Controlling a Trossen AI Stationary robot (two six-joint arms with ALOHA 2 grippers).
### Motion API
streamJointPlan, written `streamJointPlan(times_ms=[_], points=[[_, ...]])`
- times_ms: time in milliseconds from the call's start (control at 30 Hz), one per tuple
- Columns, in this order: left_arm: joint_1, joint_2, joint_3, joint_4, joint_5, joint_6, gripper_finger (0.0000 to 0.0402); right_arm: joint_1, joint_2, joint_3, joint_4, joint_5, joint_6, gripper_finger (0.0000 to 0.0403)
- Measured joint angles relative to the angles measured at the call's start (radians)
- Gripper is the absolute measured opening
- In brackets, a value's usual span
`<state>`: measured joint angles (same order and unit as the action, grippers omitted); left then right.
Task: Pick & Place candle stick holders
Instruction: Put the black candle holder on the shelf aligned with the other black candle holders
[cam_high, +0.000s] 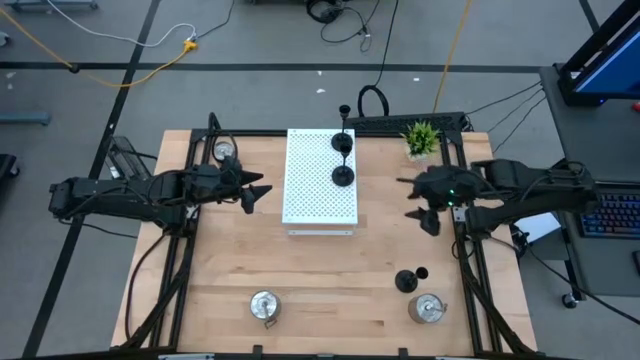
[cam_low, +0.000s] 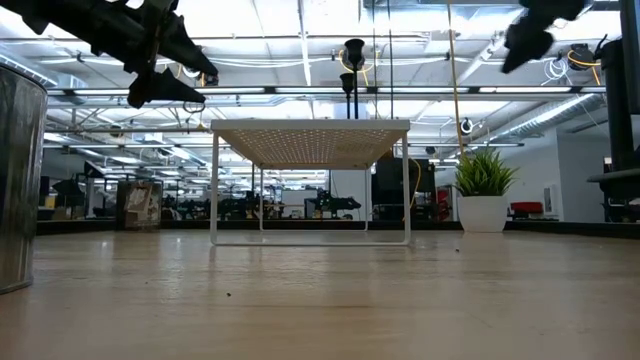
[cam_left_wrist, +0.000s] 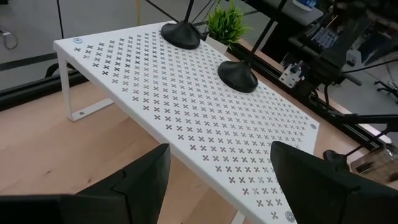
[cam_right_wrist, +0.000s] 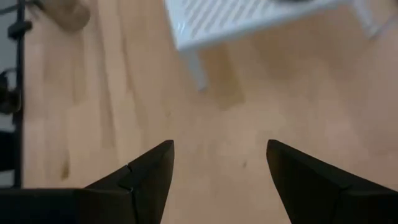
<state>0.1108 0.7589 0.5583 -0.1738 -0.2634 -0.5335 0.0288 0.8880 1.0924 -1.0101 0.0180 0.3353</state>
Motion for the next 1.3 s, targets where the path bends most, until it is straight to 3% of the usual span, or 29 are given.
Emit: streamJointPlan(times_ms=[300, 467, 667, 1000, 1300], points=[[0.000, 0.000, 0.000, 0.003, 0.000, 0.004, 0.0285, 0.158, -0.106, -0.099, -0.107, -0.057, 0.210, 0.0251], [0.000, 0.000, 0.000, 0.003, 0.000, 0.004, 0.0285, 0.254, -0.133, -0.159, -0.104, -0.153, 0.317, 0.0251], [0.000, 0.000, 0.000, 0.004, 0.000, 0.004, 0.0285, 0.384, -0.137, -0.240, -0.092, -0.180, 0.412, 0.0251], [0.000, 0.000, 0.000, 0.007, 0.000, 0.004, 0.0285, 0.578, -0.137, -0.449, 0.243, -0.178, 0.545, 0.0251], [0.000, 0.000, 0.000, 0.007, 0.000, 0.003, 0.0285, 0.611, -0.137, -0.633, 0.557, -0.128, 0.667, 0.0251]])
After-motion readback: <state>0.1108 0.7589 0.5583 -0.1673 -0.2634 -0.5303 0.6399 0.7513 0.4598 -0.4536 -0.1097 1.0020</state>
